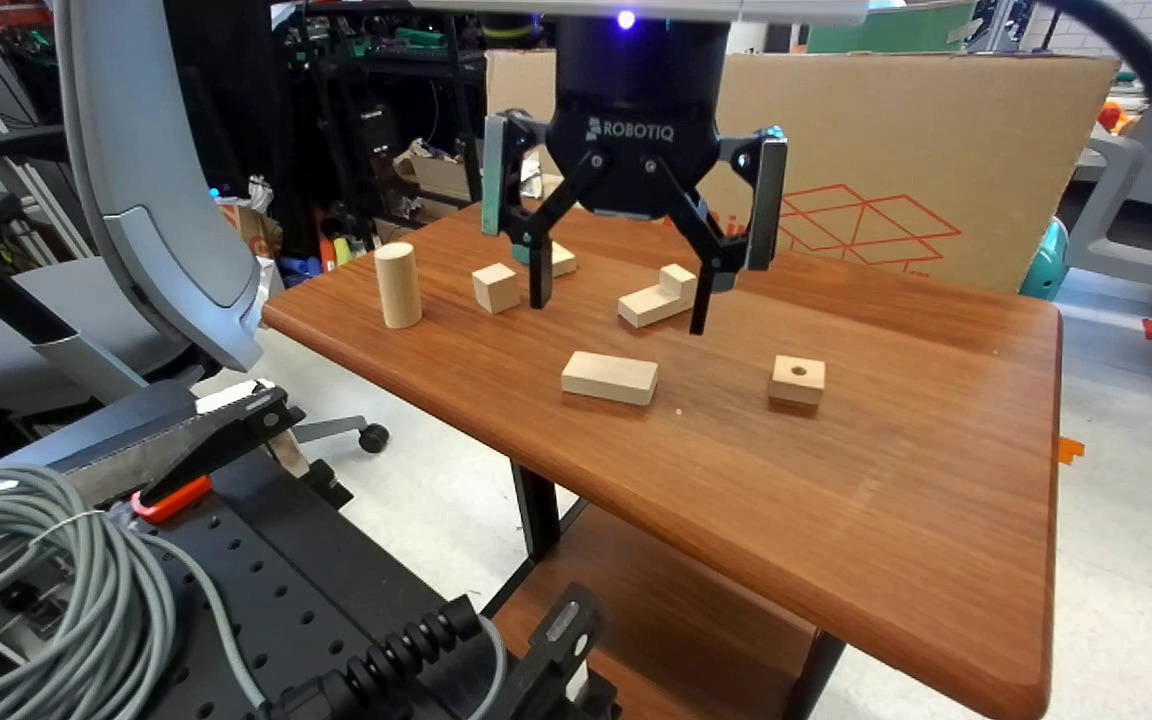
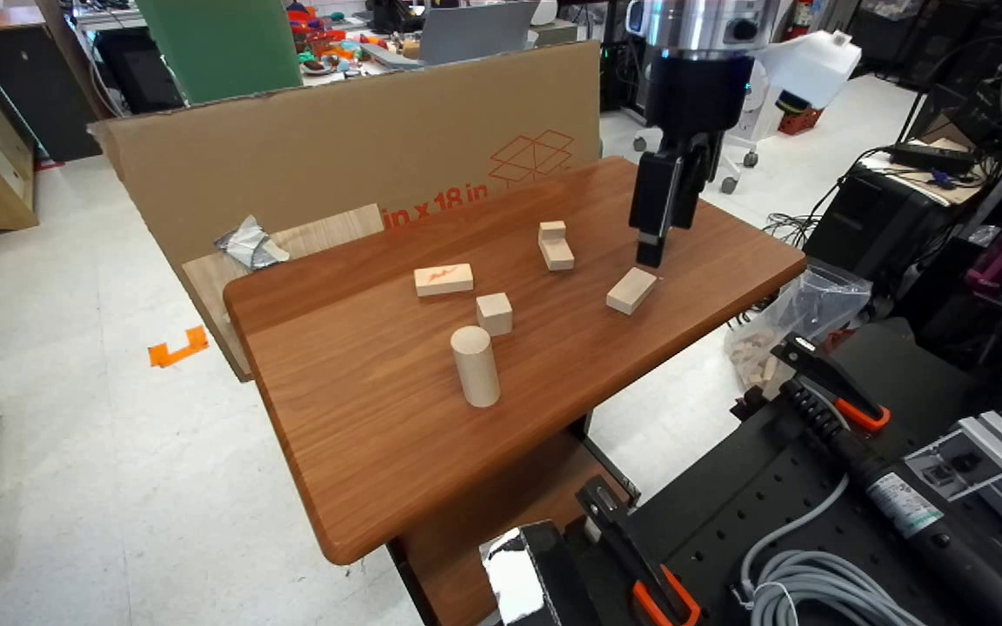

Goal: Move the rectangular block on the right backwards

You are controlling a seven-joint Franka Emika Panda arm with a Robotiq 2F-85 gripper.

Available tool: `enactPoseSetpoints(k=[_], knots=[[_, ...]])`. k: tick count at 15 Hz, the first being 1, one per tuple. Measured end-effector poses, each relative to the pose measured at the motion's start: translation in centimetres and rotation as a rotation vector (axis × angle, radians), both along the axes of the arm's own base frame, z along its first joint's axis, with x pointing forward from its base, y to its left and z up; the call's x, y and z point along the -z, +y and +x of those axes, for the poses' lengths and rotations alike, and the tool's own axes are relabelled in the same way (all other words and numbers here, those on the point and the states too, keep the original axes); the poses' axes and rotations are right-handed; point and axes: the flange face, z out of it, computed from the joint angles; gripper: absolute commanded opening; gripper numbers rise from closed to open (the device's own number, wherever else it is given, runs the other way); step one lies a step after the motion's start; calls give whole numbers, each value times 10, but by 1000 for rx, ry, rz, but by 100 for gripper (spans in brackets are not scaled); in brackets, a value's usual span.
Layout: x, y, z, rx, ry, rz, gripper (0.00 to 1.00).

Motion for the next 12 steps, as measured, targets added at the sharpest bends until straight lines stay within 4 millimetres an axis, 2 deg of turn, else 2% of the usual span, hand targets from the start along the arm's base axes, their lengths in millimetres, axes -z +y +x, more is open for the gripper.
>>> enactPoseSetpoints(k=[7,12], knots=[[50,6,16,50,-39,-9,100],[69,10,19,62,-47,-23,100]])
